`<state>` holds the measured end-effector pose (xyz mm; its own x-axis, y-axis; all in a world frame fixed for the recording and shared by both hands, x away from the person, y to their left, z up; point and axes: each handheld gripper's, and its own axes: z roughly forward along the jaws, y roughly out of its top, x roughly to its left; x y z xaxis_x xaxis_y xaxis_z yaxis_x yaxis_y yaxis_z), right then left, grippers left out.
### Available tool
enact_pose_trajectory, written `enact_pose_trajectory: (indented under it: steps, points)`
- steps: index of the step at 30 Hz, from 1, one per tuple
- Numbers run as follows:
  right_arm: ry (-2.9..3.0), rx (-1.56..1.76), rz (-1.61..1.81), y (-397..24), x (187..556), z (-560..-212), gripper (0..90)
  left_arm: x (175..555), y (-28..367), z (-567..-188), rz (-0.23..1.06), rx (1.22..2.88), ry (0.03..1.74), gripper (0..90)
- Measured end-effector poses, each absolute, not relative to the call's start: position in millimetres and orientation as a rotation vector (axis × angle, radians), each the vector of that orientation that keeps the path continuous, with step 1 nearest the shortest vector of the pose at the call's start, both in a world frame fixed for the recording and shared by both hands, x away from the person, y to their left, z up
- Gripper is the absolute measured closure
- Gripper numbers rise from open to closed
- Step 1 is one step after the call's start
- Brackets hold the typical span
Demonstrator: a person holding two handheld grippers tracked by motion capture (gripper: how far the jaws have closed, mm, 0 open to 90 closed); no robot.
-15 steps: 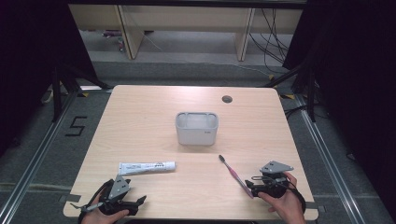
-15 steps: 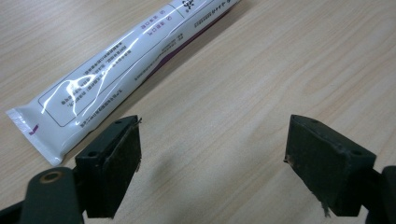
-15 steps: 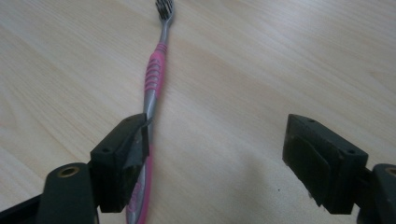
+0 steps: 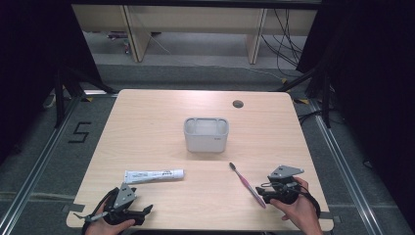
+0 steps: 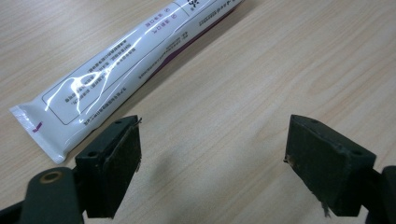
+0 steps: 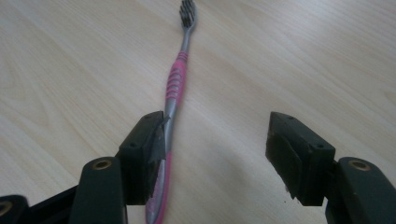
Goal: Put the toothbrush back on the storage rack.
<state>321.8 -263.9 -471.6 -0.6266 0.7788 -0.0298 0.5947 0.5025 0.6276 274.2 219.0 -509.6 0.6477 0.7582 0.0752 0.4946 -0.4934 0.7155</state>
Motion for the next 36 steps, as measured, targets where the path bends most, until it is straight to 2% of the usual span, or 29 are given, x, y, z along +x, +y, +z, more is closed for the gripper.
enact_pose_trajectory:
  steps: [4,7,12,13,19,24,36]
  points:
    - [2.467,1.163,0.827,-260.5,323.5,-467.9,38.6,274.2,217.3,-511.9,0.499,2.144,0.992,17.7]
    - [2.465,1.184,0.832,-256.5,325.7,-466.3,41.5,275.1,220.4,-509.8,0.502,2.197,0.973,17.7]
    - [2.524,1.148,0.797,-249.6,330.1,-460.9,44.8,274.7,217.8,-511.6,0.5,2.153,0.993,17.7]
    - [2.522,1.123,0.804,-247.1,331.5,-461.4,45.5,275.3,221.0,-509.7,0.505,2.203,0.966,17.7]
    - [2.568,1.081,0.772,-234.9,338.3,-462.0,48.9,274.7,217.8,-511.9,0.492,2.159,0.985,17.7]
    - [2.594,1.02,0.748,-224.7,348.1,-460.2,51.3,274.6,220.8,-509.0,0.499,2.216,0.964,17.7]
    - [2.648,1.039,0.661,-209.9,358.3,-457.3,57.3,274.5,220.1,-509.6,0.496,2.204,0.959,17.7]
